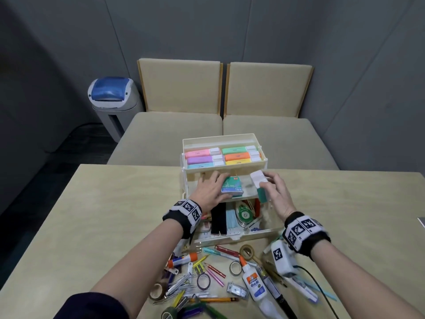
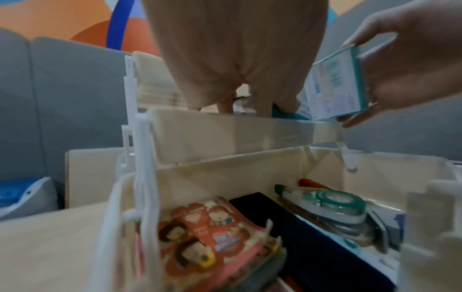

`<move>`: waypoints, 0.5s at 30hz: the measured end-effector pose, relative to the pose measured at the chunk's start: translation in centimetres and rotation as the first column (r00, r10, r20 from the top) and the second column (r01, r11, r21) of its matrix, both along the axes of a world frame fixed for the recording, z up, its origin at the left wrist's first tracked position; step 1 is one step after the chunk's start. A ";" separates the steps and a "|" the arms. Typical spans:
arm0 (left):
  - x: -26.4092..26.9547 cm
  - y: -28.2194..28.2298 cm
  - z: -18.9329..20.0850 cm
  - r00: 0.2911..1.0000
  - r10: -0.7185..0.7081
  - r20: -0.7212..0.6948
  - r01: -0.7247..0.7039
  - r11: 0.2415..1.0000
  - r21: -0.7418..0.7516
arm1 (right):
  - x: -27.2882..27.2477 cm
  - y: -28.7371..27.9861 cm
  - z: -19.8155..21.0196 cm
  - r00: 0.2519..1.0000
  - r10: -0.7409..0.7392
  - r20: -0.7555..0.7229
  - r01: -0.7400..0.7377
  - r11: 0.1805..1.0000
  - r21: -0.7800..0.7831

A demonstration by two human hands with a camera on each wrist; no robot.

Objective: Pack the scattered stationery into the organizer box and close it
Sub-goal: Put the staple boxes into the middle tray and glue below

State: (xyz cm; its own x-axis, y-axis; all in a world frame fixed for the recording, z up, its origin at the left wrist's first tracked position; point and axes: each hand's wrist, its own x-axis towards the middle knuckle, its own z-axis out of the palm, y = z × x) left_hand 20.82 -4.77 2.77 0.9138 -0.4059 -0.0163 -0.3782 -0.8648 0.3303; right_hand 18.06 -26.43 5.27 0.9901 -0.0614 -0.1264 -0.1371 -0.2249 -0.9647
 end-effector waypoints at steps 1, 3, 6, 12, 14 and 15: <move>0.2 0.0 0.0 1.000 0.001 0.000 -0.001 1.000 0.019 | 0.3 0.0 -0.3 1.000 0.001 -0.015 -0.001 1.000 0.004; 0.5 0.2 -0.2 1.000 0.027 0.013 -0.027 0.999 0.038 | 0.6 0.2 -0.6 0.999 -0.004 -0.037 0.005 0.999 0.032; 0.8 0.3 -0.4 0.995 0.052 0.084 -0.058 0.996 0.071 | 0.6 0.3 -0.8 0.999 -0.004 -0.042 0.006 0.999 0.045; 0.2 -1.1 -0.8 0.963 0.201 0.179 -0.205 0.979 0.003 | 0.3 1.2 -1.0 0.999 -0.007 -0.040 0.010 0.996 0.085; 0.0 -1.5 -0.8 0.942 0.240 0.234 -0.247 0.969 -0.003 | 0.4 1.4 -1.0 0.999 -0.013 -0.030 0.016 0.996 0.091; -0.1 -1.6 -0.7 0.933 0.239 0.270 -0.247 0.969 -0.006 | 0.4 1.4 -1.0 0.999 -0.016 -0.032 0.019 0.996 0.092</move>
State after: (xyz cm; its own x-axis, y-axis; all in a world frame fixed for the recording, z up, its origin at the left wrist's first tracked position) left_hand 20.71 -6.38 2.07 0.9566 -0.1735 0.2339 -0.2262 -0.9487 0.2211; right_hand 18.46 -24.98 4.28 0.9845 -0.0657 -0.1627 -0.1701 -0.1319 -0.9765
